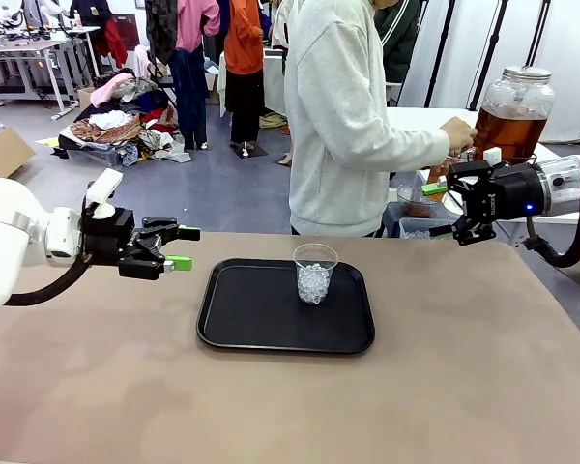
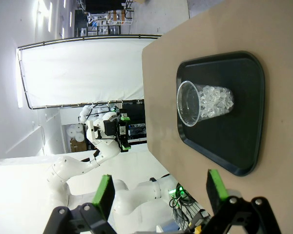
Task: Pour the drink into the iced cup.
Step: Pick up the iced cup indicated by the human and present it to them.
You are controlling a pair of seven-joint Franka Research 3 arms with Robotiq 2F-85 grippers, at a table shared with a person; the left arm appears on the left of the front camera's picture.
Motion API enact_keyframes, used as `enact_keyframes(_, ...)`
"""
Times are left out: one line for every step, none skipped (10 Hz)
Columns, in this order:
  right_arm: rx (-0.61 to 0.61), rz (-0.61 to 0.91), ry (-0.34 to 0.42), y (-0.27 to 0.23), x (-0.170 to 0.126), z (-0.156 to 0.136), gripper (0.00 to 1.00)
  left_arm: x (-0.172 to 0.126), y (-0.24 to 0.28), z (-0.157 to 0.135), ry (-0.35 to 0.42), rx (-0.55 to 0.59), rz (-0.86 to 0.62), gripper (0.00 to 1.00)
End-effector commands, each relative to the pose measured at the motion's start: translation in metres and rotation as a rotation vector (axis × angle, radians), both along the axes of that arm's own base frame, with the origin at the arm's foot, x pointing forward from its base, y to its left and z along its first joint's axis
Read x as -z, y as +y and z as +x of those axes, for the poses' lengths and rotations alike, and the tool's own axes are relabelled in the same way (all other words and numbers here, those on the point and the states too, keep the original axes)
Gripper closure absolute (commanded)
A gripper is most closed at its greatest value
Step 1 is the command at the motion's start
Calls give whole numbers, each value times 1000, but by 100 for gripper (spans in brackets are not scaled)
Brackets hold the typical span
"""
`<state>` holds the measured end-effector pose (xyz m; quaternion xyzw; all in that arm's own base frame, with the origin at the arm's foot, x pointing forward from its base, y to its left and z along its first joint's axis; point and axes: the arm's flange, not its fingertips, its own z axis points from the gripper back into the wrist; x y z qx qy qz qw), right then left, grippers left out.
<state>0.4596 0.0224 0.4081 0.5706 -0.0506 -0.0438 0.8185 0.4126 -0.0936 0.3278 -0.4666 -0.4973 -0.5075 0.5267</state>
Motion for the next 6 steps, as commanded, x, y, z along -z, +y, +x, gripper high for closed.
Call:
enact_keyframes(-1,2,-4,0,-2,0,0,-2,0,-2,-11,-2,-4,0)
enact_keyframes(-1,2,-4,0,-2,0,0,-2,0,-2,-11,-2,-4,0)
enact_keyframes(-1,2,-4,0,-2,0,0,-2,0,-2,-11,-2,-4,0)
enact_keyframes(-1,2,-4,0,-2,0,0,-2,0,-2,-11,-2,-4,0)
enact_keyframes(-1,2,-4,0,-2,0,0,-2,0,-2,-11,-2,-4,0)
enact_keyframes(-1,2,-4,0,-2,0,0,-2,0,-2,-11,-2,-4,0)
